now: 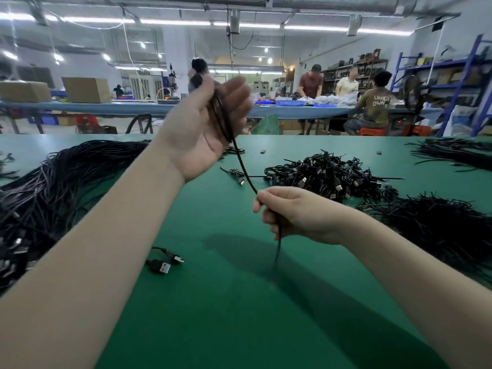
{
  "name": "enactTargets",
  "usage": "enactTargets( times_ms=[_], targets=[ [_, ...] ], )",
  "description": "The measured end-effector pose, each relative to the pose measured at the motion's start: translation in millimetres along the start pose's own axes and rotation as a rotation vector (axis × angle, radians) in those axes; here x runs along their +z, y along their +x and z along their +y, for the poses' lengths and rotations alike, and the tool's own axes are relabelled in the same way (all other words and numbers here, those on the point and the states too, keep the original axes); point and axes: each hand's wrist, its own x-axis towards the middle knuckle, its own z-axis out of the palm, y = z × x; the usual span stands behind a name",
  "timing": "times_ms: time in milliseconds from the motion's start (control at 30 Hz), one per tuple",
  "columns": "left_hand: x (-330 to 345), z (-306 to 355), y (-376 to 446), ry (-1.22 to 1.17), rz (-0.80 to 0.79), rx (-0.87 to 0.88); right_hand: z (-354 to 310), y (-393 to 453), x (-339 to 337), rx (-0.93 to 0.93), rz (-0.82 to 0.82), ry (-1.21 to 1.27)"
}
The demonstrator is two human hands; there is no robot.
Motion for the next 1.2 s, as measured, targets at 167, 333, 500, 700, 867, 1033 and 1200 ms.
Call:
enactTargets(
  times_ms=[167,333,500,700,867,1033,1200],
  targets=[
    [-12.3,-1.0,-7.5,0.398,-0.337,-0.353,-5.5,-3.3,-21.2,0.058,0.346,-0.414],
    [-3.2,-45.9,0.2,0.91,-0.161,-0.519,-32.8,-6.3,-16.6,-0.231,0.54,-0.516],
    [2.6,-41.5,6.2,0.231,0.165,-0.195,-27.9,2.4,8.0,-0.234,0.406,-0.203],
    [12.1,-33.3,0.3,0.015,0.146,-0.143,4.0,5.9,-5.4,-0.1,0.254,0.01],
    [11.1,-45.1,1.9,-0.023,0.059,-0.187,13.6,11.0,-10.2,-0.042,0.37,0.131],
    [10.1,-78.4,-2.9,0.044,0.059,-0.315,9.2,10.0,-8.6,-0.014,0.272,0.468],
    [6.9,-86.4,-0.1,0.203,0.169,-0.328,23.1,11.6,-7.5,0.019,0.328,0.467]
  ],
)
